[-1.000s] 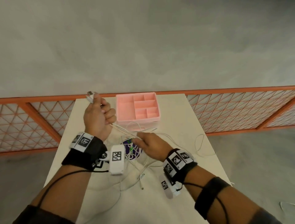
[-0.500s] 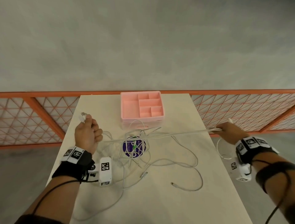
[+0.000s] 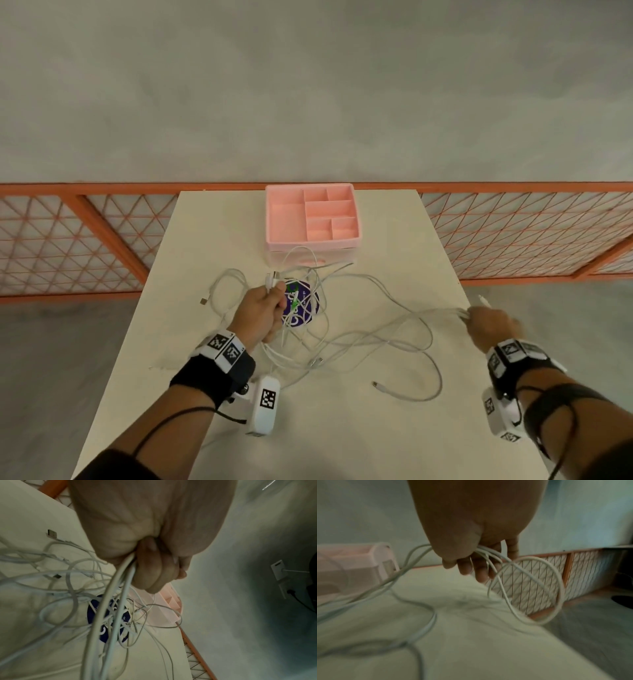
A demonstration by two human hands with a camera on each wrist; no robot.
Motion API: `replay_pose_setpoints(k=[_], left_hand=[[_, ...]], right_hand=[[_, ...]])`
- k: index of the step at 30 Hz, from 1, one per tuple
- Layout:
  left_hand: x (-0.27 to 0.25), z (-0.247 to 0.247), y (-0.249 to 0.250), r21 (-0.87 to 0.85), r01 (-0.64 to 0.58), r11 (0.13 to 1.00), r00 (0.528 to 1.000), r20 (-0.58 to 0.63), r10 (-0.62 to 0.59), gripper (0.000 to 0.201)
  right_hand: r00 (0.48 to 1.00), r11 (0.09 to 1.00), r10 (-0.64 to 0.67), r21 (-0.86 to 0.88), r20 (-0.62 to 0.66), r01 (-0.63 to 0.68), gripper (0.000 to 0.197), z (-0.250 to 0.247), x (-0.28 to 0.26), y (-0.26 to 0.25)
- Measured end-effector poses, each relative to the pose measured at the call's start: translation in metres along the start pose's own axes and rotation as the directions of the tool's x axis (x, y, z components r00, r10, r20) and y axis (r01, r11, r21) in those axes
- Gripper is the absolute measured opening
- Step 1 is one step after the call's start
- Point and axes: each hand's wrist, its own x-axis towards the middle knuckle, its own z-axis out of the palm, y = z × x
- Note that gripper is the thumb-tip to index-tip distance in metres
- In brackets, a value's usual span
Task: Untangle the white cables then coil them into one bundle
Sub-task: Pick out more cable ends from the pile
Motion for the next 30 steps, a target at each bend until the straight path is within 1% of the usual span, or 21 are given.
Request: replay_pose_setpoints(k=[2, 5, 7, 8, 9, 10, 11, 12, 13, 14, 15, 16, 17, 18, 19, 20, 22, 24, 26, 30], left_hand=[[-0.005, 0.004, 0.003, -0.02, 0.006, 1.0, 1.0, 0.013, -0.005, 0.039], [-0.01, 0.004, 0.009, -0.053, 0.013, 0.999, 0.999, 0.03, -0.011, 0.038], [-0.011, 0.003, 0.012, -0.078, 0.026, 0.997, 0.999, 0.047, -0.022, 0.036], [-0.011, 0.003, 0.014, -0.097, 0.034, 0.995, 0.998, 0.059, -0.029, 0.034], [-0.011, 0.003, 0.015, -0.114, 0.041, 0.993, 0.997, 0.071, -0.033, 0.031], [-0.011, 0.004, 0.016, -0.13, 0.045, 0.99, 0.996, 0.082, -0.034, 0.028], [-0.011, 0.005, 0.017, -0.145, 0.047, 0.988, 0.995, 0.09, -0.034, 0.026], [-0.011, 0.007, 0.018, -0.158, 0.051, 0.986, 0.995, 0.096, -0.036, 0.026], [-0.011, 0.009, 0.019, -0.167, 0.058, 0.984, 0.994, 0.101, -0.041, 0.026], [-0.012, 0.011, 0.02, -0.171, 0.065, 0.983, 0.993, 0.109, -0.046, 0.026], [-0.012, 0.014, 0.021, -0.166, 0.069, 0.984, 0.992, 0.118, -0.05, 0.026], [-0.013, 0.016, 0.021, -0.153, 0.07, 0.986, 0.991, 0.128, -0.05, 0.025], [-0.013, 0.018, 0.02, -0.135, 0.067, 0.989, 0.989, 0.141, -0.047, 0.024], [-0.013, 0.018, 0.019, -0.117, 0.062, 0.991, 0.987, 0.154, -0.044, 0.022], [-0.013, 0.018, 0.018, -0.101, 0.057, 0.993, 0.986, 0.165, -0.039, 0.022], [-0.014, 0.018, 0.017, -0.087, 0.048, 0.995, 0.984, 0.172, -0.033, 0.023], [-0.016, 0.016, 0.016, -0.073, 0.02, 0.997, 0.982, 0.186, -0.006, 0.027], [-0.018, 0.013, 0.014, -0.097, 0.01, 0.995, 0.981, 0.193, 0.009, 0.027], [-0.019, 0.012, 0.012, -0.108, 0.018, 0.994, 0.98, 0.198, 0.004, 0.026], [-0.023, 0.017, 0.013, -0.138, 0.034, 0.99, 0.978, 0.209, -0.005, 0.025]], right_hand=[[0.991, 1.0, -0.003, 0.003, 0.131, 0.002, 0.042, 0.017, -0.007, -0.012], [0.946, 1.0, 0.009, -0.009, 0.323, -0.006, 0.042, 0.027, -0.009, -0.021], [0.921, 1.0, -0.009, 0.012, 0.39, 0.005, 0.057, 0.016, -0.005, -0.034], [0.917, 0.997, -0.04, 0.072, 0.396, 0.012, 0.065, 0.003, -0.005, -0.045], [0.924, 0.985, -0.086, 0.169, 0.372, 0.024, 0.069, -0.013, -0.006, -0.059], [0.936, 0.955, -0.159, 0.29, 0.314, 0.064, 0.068, -0.031, -0.007, -0.075], [0.942, 0.891, -0.254, 0.432, 0.218, 0.14, 0.063, -0.051, -0.01, -0.093], [0.933, 0.79, -0.346, 0.567, 0.097, 0.233, 0.055, -0.07, -0.014, -0.111], [0.908, 0.666, -0.418, 0.672, -0.025, 0.325, 0.047, -0.091, -0.022, -0.131], [0.874, 0.548, -0.471, 0.738, -0.117, 0.394, 0.041, -0.11, -0.031, -0.15], [0.835, 0.441, -0.521, 0.781, -0.177, 0.441, 0.038, -0.125, -0.041, -0.168], [0.797, 0.346, -0.567, 0.817, -0.21, 0.462, 0.036, -0.138, -0.05, -0.185], [0.77, 0.261, -0.599, 0.855, -0.221, 0.449, 0.036, -0.146, -0.058, -0.201], [0.753, 0.195, -0.622, 0.889, -0.214, 0.414, 0.036, -0.151, -0.065, -0.215], [0.744, 0.152, -0.637, 0.914, -0.201, 0.377, 0.036, -0.151, -0.069, -0.227], [0.739, 0.131, -0.649, 0.93, -0.181, 0.343, 0.038, -0.15, -0.071, -0.236], [0.736, 0.151, -0.665, 0.943, -0.124, 0.295, 0.045, -0.144, -0.073, -0.249], [0.743, 0.166, -0.663, 0.949, -0.094, 0.268, 0.047, -0.139, -0.073, -0.254], [0.751, 0.13, -0.651, 0.959, -0.11, 0.253, 0.04, -0.134, -0.073, -0.255], [0.75, 0.107, -0.63, 0.935, -0.199, 0.338, 0.027, -0.132, -0.077, -0.254]])
